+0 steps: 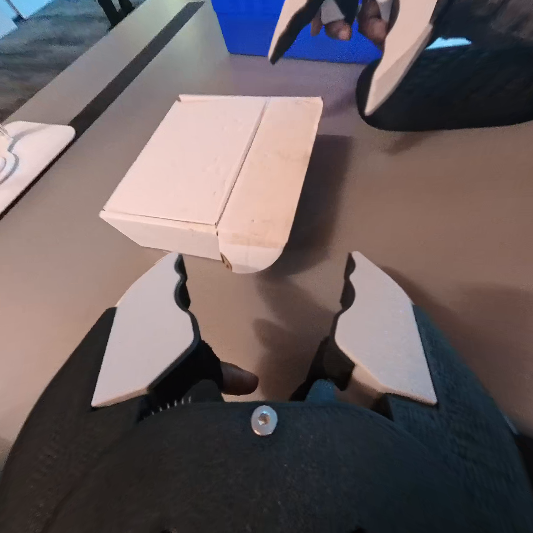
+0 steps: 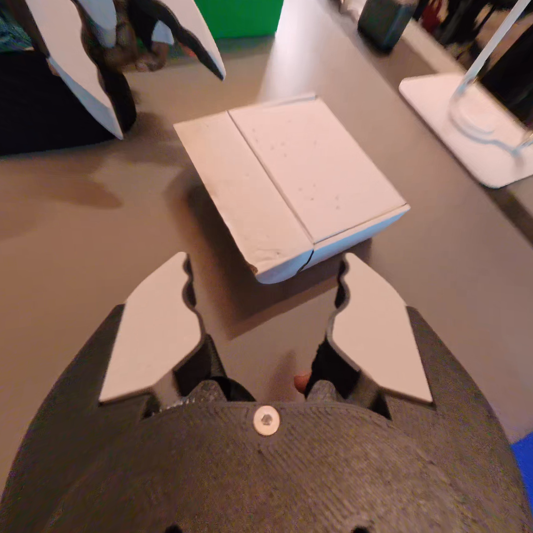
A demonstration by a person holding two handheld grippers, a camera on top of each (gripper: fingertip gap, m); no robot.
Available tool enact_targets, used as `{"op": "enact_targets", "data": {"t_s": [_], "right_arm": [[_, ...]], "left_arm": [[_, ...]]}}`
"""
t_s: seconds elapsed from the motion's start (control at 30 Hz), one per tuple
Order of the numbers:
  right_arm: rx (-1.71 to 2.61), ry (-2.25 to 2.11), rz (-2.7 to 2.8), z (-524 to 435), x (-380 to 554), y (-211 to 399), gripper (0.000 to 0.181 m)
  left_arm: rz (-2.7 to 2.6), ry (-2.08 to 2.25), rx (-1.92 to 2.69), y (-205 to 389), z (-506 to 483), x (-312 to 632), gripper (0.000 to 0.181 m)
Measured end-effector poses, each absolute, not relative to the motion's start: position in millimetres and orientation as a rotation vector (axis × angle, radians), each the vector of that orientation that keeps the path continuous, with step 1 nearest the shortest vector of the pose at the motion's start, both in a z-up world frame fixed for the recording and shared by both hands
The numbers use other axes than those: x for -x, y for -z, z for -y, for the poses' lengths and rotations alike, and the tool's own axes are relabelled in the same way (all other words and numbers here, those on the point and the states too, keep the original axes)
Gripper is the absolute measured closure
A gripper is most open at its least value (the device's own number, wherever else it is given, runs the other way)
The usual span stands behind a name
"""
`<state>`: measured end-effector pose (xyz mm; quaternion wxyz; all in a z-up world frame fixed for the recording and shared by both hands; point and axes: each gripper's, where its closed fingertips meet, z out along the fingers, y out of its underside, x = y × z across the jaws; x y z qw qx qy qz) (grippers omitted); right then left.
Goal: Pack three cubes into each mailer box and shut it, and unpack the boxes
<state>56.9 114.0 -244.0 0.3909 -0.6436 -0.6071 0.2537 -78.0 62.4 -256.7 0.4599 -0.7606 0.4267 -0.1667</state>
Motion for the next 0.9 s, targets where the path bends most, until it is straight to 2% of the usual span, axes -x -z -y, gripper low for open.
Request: {"op": "enact_targets", "data": {"t_s": [0.1,0.27,0.37,0.67,0.9], "right_arm": [[1.757,-0.646,1.596,-118,-54,268,0.066],[1.804,-0.651,1.632,-122,-42,289,0.066],[1.772,-0.643,1.663,-121,-38,292,0.072],[1.640,-0.690,1.478,-129,-37,252,0.088],[1.575,-0.592,1.395,-140,-39,238,0.118]], "left_arm": [[-1.096,0.430,1.923,272,-66,72,0.073],[-1.073,0.444,1.972,287,-85,66,0.074],[-1.121,0.452,1.987,295,-82,63,0.079],[-1.017,0.385,1.738,250,-87,63,0.100],[-0.920,0.216,1.648,231,-98,75,0.139]]}}
